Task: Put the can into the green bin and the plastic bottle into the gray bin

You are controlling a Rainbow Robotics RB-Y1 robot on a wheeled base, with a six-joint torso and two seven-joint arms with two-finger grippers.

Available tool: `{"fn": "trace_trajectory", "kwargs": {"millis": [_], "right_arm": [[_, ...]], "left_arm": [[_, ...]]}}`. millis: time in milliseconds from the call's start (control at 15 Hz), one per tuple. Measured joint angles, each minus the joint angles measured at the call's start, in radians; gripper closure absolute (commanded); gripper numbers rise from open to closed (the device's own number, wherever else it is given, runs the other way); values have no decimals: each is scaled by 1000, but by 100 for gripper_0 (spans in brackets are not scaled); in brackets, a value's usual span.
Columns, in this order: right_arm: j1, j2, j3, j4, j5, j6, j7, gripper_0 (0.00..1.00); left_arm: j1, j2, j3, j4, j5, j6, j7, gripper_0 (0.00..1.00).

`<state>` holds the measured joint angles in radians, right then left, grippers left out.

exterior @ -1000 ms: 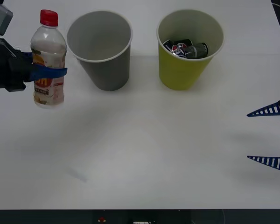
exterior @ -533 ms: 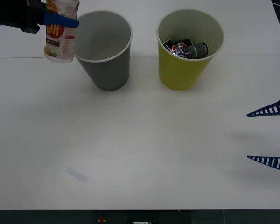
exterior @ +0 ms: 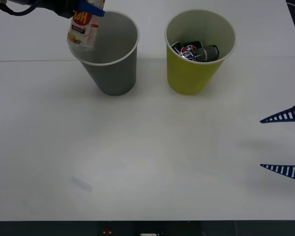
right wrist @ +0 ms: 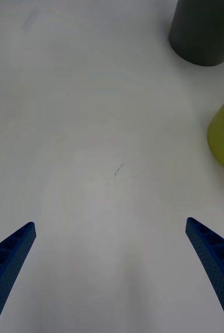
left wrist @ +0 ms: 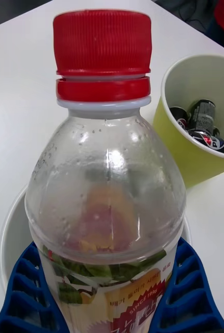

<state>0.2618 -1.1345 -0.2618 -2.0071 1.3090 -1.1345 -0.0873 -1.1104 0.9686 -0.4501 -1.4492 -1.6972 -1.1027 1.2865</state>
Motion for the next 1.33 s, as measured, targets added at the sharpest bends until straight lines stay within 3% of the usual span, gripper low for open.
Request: {"fn": "trace_trajectory", "kwargs": {"millis": [333, 400, 467, 533, 800, 1000, 1133, 1333], "right_arm": [[0, 0, 0, 0, 0, 0, 0, 0], [0, 0, 0, 0, 0, 0, 0, 0], [0, 0, 0, 0, 0, 0, 0, 0], [0, 0, 0, 0, 0, 0, 0, 0], [0, 0, 0, 0, 0, 0, 0, 0], [0, 0, 0, 0, 0, 0, 0, 0], [0, 0, 0, 0, 0, 0, 0, 0], [0, 0, 0, 0, 0, 0, 0, 0]], "left_arm": [[-70, -61, -47, 111, -24, 0, -37, 99], [-71, -62, -47, 112, -28, 0, -39, 53], [-71, -62, -47, 112, -30, 0, -43, 13], [-71, -62, -47, 112, -31, 0, -49, 0], [-70, -62, -47, 103, -10, 0, -72, 0], [-62, -48, -44, 103, 75, 4, -125, 0], [-6, -18, -12, 79, 172, 21, -163, 0], [128, 32, 92, -47, 222, 32, -205, 0]]}}
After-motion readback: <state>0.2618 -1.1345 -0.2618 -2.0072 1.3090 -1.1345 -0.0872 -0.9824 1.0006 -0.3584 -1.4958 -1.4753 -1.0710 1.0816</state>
